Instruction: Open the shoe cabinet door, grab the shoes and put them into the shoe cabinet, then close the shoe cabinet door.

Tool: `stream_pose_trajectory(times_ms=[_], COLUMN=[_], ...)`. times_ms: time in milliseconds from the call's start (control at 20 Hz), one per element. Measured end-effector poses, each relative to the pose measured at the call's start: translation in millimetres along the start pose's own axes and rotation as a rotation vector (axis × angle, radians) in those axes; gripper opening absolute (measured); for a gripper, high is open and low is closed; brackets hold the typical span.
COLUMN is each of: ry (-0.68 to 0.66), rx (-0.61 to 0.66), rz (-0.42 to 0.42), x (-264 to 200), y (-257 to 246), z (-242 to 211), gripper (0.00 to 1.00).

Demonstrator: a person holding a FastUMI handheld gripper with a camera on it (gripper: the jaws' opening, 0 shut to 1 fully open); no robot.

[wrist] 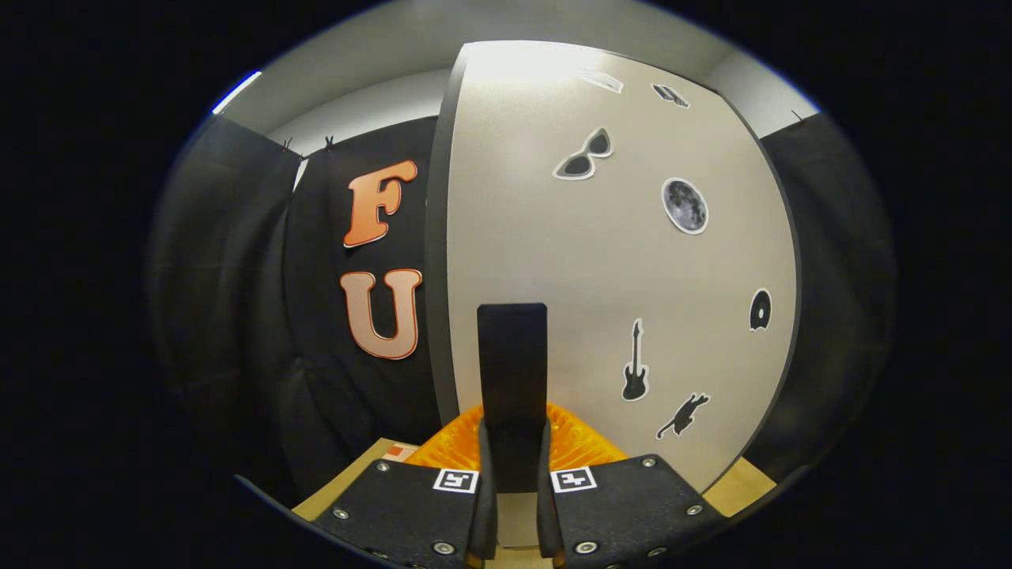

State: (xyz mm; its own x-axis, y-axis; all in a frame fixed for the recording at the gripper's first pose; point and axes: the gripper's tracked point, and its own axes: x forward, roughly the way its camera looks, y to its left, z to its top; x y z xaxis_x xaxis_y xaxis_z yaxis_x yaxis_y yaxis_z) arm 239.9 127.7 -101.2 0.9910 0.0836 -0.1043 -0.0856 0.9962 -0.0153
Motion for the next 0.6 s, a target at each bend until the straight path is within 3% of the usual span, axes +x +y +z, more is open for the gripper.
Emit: stream_pose_trajectory(times_ms=[450,600], ry=[-0.035,-0.034], rx=[-0.048,-0.026], rz=[-0.156,-0.174], x=[-39,-51], y=[-22,-26], z=[5,6], gripper=[0.15,0.15])
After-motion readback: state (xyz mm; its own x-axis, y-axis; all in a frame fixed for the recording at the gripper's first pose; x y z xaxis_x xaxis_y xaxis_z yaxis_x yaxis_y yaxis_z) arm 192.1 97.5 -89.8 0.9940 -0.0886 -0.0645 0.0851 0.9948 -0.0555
